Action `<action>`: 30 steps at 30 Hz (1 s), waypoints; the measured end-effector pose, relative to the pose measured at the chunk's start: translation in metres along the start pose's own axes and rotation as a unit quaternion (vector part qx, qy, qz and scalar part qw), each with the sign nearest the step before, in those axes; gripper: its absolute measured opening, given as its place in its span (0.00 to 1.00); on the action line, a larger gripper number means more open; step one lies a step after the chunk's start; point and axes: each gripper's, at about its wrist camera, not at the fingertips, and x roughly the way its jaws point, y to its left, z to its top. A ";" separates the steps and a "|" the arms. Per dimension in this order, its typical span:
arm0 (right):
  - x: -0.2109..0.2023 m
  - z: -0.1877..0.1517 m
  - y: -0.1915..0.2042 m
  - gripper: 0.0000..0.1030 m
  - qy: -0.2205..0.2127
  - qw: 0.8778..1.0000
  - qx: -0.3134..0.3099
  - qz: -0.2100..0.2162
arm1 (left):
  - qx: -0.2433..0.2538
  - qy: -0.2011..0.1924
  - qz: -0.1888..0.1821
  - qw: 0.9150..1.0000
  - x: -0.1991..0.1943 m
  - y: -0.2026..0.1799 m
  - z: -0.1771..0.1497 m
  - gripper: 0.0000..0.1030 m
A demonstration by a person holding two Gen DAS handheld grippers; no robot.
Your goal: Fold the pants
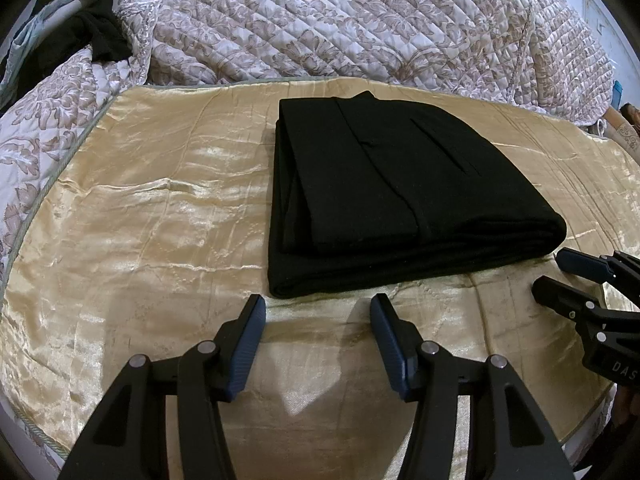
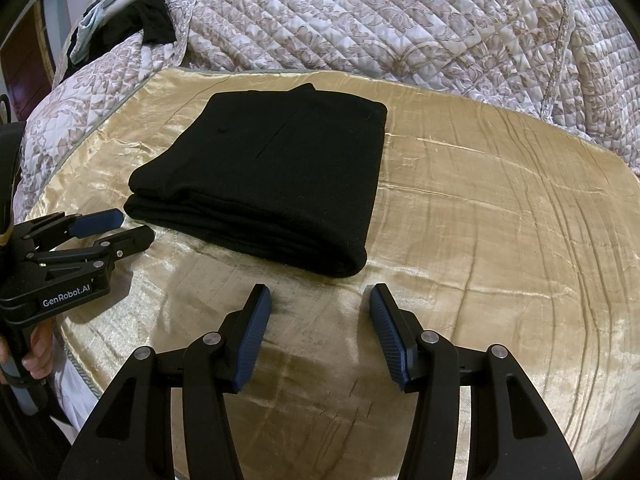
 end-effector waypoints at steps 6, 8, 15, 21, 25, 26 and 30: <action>0.000 0.000 0.000 0.51 0.000 1.000 -0.001 0.000 | 0.000 0.000 -0.001 1.000 0.000 0.000 0.001 0.56; 0.000 0.000 0.001 0.51 0.000 1.000 -0.001 -0.001 | 0.001 0.000 -0.001 1.000 0.000 0.000 0.001 0.56; 0.000 0.000 0.001 0.52 0.000 1.000 -0.001 -0.002 | 0.000 0.000 -0.001 1.000 0.000 0.000 0.000 0.56; 0.000 0.000 0.001 0.52 0.000 1.000 -0.004 -0.004 | 0.000 0.001 -0.001 1.000 0.000 -0.001 0.001 0.56; -0.001 0.000 0.000 0.52 -0.001 1.000 -0.007 -0.006 | 0.001 0.001 -0.001 1.000 0.000 0.000 0.001 0.56; 0.000 0.000 0.002 0.52 -0.001 1.000 -0.006 -0.006 | 0.001 0.001 0.000 1.000 0.000 -0.001 0.001 0.56; -0.001 0.000 0.002 0.52 -0.001 1.000 -0.007 -0.006 | 0.001 0.001 0.000 1.000 0.000 -0.001 0.000 0.56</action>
